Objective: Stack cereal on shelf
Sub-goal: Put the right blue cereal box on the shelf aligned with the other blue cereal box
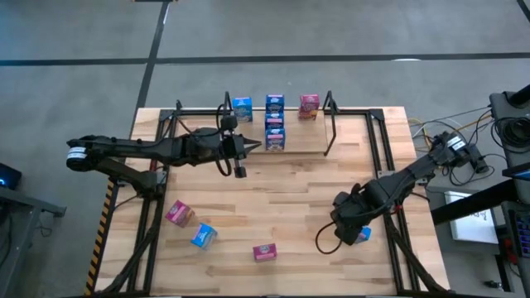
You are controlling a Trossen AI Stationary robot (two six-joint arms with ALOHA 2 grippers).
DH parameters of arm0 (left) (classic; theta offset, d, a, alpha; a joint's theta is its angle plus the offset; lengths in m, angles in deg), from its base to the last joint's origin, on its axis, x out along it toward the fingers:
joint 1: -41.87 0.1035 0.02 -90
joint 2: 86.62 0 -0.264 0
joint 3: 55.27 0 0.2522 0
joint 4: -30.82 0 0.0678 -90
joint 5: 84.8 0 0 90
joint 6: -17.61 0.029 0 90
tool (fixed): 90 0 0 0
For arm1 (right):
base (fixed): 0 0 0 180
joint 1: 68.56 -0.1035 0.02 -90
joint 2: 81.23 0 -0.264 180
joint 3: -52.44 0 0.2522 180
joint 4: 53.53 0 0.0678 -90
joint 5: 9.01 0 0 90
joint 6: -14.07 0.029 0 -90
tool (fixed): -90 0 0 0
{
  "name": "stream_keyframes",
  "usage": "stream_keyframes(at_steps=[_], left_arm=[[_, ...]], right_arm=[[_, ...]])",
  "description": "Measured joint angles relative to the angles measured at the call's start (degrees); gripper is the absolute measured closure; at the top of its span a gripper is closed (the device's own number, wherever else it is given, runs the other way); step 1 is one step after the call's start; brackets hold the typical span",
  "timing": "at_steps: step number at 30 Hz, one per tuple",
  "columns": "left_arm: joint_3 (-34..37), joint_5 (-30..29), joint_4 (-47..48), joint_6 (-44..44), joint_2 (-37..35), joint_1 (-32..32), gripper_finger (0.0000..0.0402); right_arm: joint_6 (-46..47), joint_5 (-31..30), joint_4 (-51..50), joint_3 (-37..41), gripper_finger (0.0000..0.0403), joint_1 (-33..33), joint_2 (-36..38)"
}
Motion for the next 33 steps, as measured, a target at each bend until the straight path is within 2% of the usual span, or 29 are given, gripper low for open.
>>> stream_keyframes(at_steps=[8, 14, 18, 27, 33], left_arm=[[0.0, 0.0, -0.3, 1.6, 0.0, 0.0, 0.0401], [0.0, 0.0, -1.0, 1.9, 0.0, 0.0, 0.0401], [0.0, 0.0, -1.0, 1.9, 0.0, 0.0, 0.0401], [0.0, 0.0, -1.0, 1.4, 0.0, 0.0, 0.0401], [0.0, 0.0, -1.1, 1.1, 0.0, 0.0, 0.0401]], right_arm=[[1.2, -7.8, -0.2, -2.2, 0.0188, -0.5, 1.7], [-4.6, -7.3, -0.8, -2.1, 0.0121, -0.5, 1.8], [-5.8, -6.5, -0.9, -2.1, 0.0106, -3.4, 2.2], [3.5, -13.6, -0.7, -1.9, 0.0115, -14.2, 1.3], [5.3, -16.9, -1.4, -0.8, 0.0117, -16.9, -0.1]])
